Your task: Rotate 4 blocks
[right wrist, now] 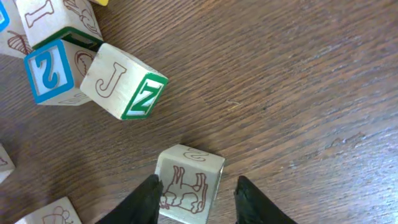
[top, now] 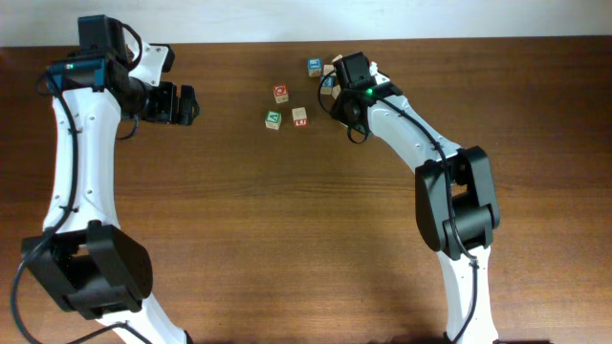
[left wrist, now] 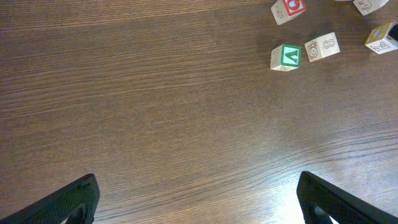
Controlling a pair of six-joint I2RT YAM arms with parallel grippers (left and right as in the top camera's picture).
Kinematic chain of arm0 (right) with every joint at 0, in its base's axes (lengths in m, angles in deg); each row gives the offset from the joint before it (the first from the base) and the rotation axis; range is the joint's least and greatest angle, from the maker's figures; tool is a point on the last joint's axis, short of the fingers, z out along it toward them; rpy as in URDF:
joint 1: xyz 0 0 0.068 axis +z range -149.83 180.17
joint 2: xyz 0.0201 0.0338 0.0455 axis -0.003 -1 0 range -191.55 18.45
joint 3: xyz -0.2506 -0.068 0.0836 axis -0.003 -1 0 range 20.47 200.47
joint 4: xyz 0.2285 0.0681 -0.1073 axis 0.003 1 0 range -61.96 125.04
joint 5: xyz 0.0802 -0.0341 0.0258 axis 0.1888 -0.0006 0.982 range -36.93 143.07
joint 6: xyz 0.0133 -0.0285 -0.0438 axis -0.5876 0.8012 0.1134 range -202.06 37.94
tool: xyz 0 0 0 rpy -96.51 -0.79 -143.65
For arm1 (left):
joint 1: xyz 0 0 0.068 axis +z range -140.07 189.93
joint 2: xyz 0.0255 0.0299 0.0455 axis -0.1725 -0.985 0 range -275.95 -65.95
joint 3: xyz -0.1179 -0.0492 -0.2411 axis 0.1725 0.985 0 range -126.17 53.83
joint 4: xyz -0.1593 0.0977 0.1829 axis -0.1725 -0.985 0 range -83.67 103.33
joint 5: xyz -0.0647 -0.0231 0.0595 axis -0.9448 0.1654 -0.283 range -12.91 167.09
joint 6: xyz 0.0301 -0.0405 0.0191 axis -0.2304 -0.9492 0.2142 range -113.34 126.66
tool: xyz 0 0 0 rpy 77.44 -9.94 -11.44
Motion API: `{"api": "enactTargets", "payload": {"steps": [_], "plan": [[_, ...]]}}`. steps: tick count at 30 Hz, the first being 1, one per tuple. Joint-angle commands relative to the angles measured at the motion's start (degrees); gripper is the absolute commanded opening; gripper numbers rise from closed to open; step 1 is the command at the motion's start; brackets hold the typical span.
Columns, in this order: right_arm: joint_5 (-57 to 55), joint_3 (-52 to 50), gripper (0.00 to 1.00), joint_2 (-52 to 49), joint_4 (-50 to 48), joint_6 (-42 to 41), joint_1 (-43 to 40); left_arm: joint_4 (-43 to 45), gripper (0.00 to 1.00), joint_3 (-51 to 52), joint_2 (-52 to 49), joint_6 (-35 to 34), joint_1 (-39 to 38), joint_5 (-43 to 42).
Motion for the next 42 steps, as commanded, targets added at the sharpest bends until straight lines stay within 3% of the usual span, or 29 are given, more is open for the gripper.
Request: {"api": "enactTargets", "payload": {"steps": [1, 7, 13, 16, 18, 19, 21, 25, 30, 34, 36, 38, 42], "plan": [[1.51, 0.66, 0.32, -1.7, 0.46, 2.82, 0.37, 0.17, 1.0, -0.79, -0.5, -0.79, -0.04, 0.55], [3.39, 0.66, 0.28, -1.7, 4.52, 5.92, 0.33, 0.26, 0.99, -0.79, -0.48, -0.79, -0.04, 0.55], [9.25, 0.94, 0.3, -1.68, 13.53, 16.83, 0.24, 0.26, 0.99, -0.79, -0.5, -0.79, -0.04, 0.52], [10.75, 3.45, 0.55, -1.64, 14.73, 17.66, -0.57, 0.26, 0.99, -0.79, -0.5, -0.79, -0.04, 0.52], [10.95, 7.13, 0.66, -1.64, 14.12, 17.31, -2.03, 0.28, 0.99, -0.79, -0.5, -0.79, -0.04, 0.52], [10.95, 8.07, 0.82, -1.64, 12.39, 16.9, -2.45, 0.31, 0.99, -0.79, -0.48, -0.79, -0.04, 0.52], [8.57, 8.04, 0.83, -2.08, 8.72, 12.15, -2.6, 0.28, 0.99, -0.79, -0.5, -0.79, -0.07, 0.52], [3.96, 8.0, 0.69, -4.59, 3.17, 7.89, -1.05, 0.28, 0.99, -0.79, -0.48, -0.76, -0.04, 0.52], [2.64, 8.0, 0.59, -6.6, 4.57, 7.04, -0.76, 0.28, 0.99, -0.79, -0.5, -0.76, -0.04, 0.5], [1.81, 8.02, 0.38, -6.51, 5.62, 7.32, -1.16, 0.28, 0.99, -0.79, -0.5, -0.76, -0.04, 0.52], [2.75, 8.24, 0.31, -6.51, 6.14, 12.57, -1.62, 0.28, 0.99, -0.79, -0.5, -0.76, -0.04, 0.5], [3.58, 9.79, 0.31, -6.38, 10.1, 17.79, -1.62, 0.28, 0.99, -0.79, -0.5, -0.79, -0.04, 0.42], [8.28, 17.46, 0.32, -6.27, 29.86, 25.38, -1.55, 0.28, 0.99, -0.79, -0.48, -0.79, -0.04, 0.31]]}}
